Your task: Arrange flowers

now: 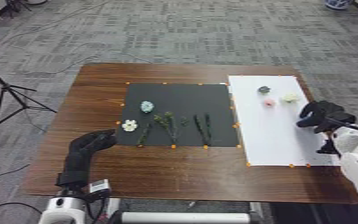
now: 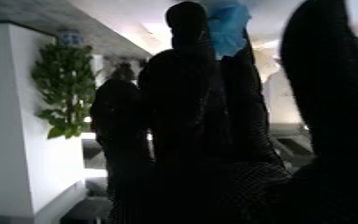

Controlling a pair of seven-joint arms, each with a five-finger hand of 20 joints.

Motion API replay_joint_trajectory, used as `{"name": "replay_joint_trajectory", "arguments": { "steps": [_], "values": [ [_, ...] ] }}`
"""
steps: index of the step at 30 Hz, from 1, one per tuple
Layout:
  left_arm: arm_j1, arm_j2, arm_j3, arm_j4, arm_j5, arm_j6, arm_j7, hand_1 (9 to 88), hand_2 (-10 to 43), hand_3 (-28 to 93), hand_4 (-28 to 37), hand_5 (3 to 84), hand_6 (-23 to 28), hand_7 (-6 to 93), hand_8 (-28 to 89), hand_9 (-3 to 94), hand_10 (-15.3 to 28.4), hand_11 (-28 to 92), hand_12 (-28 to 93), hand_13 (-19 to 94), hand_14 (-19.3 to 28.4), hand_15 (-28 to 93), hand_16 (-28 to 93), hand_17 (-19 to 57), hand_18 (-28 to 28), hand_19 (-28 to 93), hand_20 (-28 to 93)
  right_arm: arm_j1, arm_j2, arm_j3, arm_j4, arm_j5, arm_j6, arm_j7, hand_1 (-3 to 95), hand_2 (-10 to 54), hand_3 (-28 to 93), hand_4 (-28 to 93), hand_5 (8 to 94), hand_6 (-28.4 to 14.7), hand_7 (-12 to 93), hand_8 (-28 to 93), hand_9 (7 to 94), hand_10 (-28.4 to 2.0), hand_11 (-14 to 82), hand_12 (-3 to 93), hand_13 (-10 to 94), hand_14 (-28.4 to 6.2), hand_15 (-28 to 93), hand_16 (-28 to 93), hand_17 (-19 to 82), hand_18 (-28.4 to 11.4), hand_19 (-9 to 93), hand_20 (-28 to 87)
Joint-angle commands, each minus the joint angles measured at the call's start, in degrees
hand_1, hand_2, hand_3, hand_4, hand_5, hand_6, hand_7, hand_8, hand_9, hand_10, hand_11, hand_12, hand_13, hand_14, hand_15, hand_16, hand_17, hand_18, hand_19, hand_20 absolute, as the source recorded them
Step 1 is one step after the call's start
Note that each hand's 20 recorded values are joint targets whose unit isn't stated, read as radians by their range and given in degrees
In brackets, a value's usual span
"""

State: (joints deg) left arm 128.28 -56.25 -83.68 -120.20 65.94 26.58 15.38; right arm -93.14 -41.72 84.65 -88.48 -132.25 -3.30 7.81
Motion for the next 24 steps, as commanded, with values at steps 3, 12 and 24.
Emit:
{"name": "replay_joint_trajectory", "arguments": {
  "steps": [3,12,24],
  "values": [
    [0.9,-0.64,-0.7,-0.55,-0.28,-0.42,-0.35,30.1,1.8,68,-21.6,53.4,1.4,20.7,-9,55.3,13.8,26,14,46,17.0,33,2,5.7,14.8,26,24,-1.0,0.4,-2.9,1.3,1.0,12.6,0.0,62.4,-9.5,55,-19,72.9,0.9,29,6,86.5,-7.9,8.7,39.5,85,-2.8,62,32,56,-15.1,93,53],
    [2.3,0.56,-4.08,-0.91,-0.93,1.6,-0.13,29.9,2.2,68,-21.8,53.4,1.7,20.4,-9,55.3,13.8,26,14,46,17.0,33,2,5.7,14.8,26,24,10.9,2.9,-11.6,-10.1,10.2,17.4,-2.8,63.6,-9.5,55,-18,76.9,0.1,27,8,89.4,-8.0,8.7,40.8,88,-1.5,60,35,58,-14.2,93,53],
    [-2.9,2.38,-2.46,2.35,-6.63,12.53,1.42,26.3,13.0,68,-27.5,54.8,1.8,21.1,-10,56.6,14.5,27,14,47,17.2,34,1,6.3,14.6,26,24,36.2,-9.6,-40.4,-8.3,13.6,0.0,-12.8,63.0,-9.5,55,-18,77.2,0.6,26,8,89.9,-7.7,8.0,41.1,88,-1.1,60,37,58,-13.7,93,55]
  ]
}}
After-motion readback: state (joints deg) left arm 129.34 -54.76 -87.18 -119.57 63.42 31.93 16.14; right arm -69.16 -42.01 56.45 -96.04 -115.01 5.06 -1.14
